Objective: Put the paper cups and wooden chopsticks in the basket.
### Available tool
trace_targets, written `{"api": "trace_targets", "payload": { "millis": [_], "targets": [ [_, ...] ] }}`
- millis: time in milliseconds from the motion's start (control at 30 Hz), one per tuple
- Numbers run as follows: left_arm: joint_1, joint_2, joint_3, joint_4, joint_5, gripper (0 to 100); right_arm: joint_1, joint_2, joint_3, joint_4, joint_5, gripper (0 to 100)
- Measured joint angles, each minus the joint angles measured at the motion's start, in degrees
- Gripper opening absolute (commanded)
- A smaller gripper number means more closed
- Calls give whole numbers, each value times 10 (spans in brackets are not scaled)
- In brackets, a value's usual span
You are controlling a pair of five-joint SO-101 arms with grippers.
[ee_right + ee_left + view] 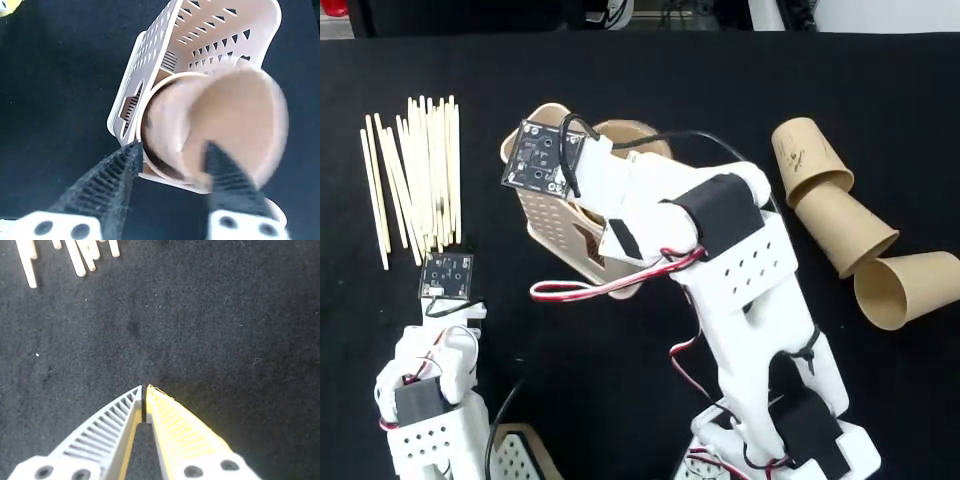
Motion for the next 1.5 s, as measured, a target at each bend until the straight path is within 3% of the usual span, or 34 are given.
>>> {"api": "trace_targets", "payload": {
  "millis": [300, 367, 500, 700, 967, 1133, 1500],
  "targets": [
    [0, 0, 0, 0, 0, 33, -13, -25, -29, 0, 0, 283],
    [0, 0, 0, 0, 0, 33, 13, -56, -40, 0, 0, 283],
    [0, 0, 0, 0, 0, 33, 127, -111, -35, 0, 35, 283],
    [0, 0, 0, 0, 0, 33, 361, -158, 107, -11, 209, 283],
    [0, 0, 0, 0, 0, 33, 613, -204, 355, -146, 262, 283],
    [0, 0, 0, 0, 0, 33, 689, -235, 491, -255, 305, 286],
    [0, 0, 0, 0, 0, 33, 825, -256, 785, -629, 395, 286]
  ]
}}
